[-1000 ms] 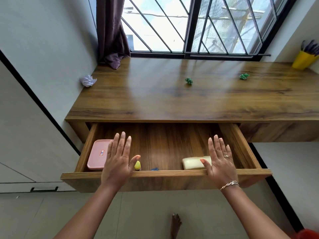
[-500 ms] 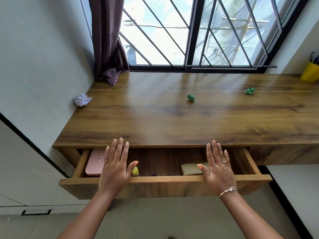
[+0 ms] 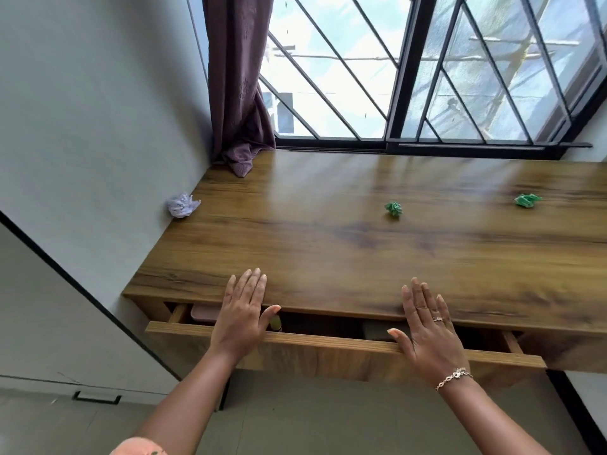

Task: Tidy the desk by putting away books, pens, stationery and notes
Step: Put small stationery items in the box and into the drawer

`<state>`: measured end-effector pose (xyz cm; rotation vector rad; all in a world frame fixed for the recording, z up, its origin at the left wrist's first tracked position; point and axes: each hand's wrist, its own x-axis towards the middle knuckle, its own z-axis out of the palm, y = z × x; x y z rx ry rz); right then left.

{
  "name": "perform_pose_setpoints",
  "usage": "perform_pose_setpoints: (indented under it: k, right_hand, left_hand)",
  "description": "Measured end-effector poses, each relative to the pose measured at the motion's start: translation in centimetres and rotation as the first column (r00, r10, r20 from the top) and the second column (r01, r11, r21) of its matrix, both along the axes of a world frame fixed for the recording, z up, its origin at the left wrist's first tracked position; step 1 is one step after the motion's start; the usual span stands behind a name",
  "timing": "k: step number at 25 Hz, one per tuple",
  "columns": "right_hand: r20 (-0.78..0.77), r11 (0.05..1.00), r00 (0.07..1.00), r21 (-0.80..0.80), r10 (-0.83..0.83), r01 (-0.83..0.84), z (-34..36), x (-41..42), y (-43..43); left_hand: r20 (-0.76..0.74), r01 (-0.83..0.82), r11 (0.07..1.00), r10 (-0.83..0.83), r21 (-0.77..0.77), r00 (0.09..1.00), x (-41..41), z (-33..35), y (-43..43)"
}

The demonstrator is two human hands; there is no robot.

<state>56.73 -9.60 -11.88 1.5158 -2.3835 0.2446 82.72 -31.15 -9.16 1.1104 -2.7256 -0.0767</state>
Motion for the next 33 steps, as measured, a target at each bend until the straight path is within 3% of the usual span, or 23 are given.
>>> perform_pose_setpoints:
  k: [7, 12, 19, 23, 33]
  right_hand:
    - [-0.04, 0.992, 0.998, -0.121, 0.039, -0.044, 0.7, -0.6, -1.4]
    - [-0.083, 0.977, 0.995, -0.203, 0.047, -0.063, -0.1, -1.2, -2.0]
    - [-0.139, 0.969, 0.962, -0.039, 0.236, -0.244, 0.5, -2.3, -1.6]
    - [-0.153, 0.968, 0.957, -0.008, 0.246, -0.25, 0.4, -2.7, -1.6]
    - [-0.173, 0.974, 0.973, -0.143, 0.152, -0.178, -0.3, -1.9, -2.5]
  left_hand:
    - [-0.105, -0.033, 0.992, 0.02, -0.122, 0.994, -0.8, -0.1, -0.7]
    - [-0.17, 0.04, 0.974, -0.079, -0.222, 0.982, -1.1, -0.9, -2.2]
    - [0.117, 0.302, 0.915, -0.28, -0.267, 0.953, 0.4, -1.5, -3.1]
    - [0.106, 0.289, 0.918, -0.27, -0.271, 0.957, 0.3, -1.7, -3.2]
    - [-0.013, 0.16, 0.936, -0.173, -0.315, 0.985, -0.6, -2.9, -2.4]
